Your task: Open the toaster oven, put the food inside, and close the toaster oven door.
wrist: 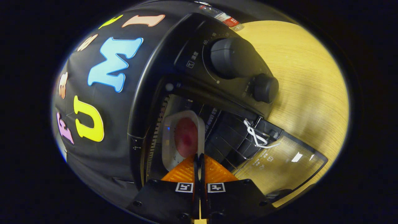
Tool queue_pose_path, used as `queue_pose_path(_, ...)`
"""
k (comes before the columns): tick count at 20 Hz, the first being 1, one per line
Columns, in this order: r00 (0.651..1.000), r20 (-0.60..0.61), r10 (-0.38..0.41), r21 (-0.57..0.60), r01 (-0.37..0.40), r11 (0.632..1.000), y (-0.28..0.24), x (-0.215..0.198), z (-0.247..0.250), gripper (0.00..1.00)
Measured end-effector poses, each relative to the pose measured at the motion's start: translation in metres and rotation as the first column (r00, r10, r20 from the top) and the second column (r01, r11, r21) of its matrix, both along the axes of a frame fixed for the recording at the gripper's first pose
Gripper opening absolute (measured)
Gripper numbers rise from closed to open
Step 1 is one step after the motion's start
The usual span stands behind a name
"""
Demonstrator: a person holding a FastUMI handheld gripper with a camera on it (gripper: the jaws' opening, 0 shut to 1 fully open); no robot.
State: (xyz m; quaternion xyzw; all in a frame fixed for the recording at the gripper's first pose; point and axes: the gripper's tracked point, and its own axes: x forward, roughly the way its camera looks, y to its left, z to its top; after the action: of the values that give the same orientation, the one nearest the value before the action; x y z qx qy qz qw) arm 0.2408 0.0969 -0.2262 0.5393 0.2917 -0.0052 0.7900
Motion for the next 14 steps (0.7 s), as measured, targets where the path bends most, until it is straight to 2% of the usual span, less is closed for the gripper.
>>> queue_pose_path(6,0.999,0.035,-0.023,-0.040,0.024,0.999,-0.002,-0.004,0.003,0.09)
queue_pose_path(8,0.998,0.052,-0.018,-0.011,0.019,1.000,0.001,-0.008,0.009,0.08)
queue_pose_path(9,0.999,0.047,-0.006,0.010,0.006,1.000,0.004,-0.011,0.010,0.21)
queue_pose_path(10,0.999,0.047,0.005,0.026,-0.006,1.000,0.005,-0.015,0.010,0.21)
queue_pose_path(12,0.999,0.049,0.016,0.026,-0.017,1.000,0.004,-0.023,0.013,0.47)
queue_pose_path(13,0.998,0.062,0.023,0.019,-0.024,1.000,0.004,-0.028,0.016,0.69)
queue_pose_path(14,0.997,0.072,0.039,0.007,-0.039,0.999,0.006,-0.036,0.019,0.76)
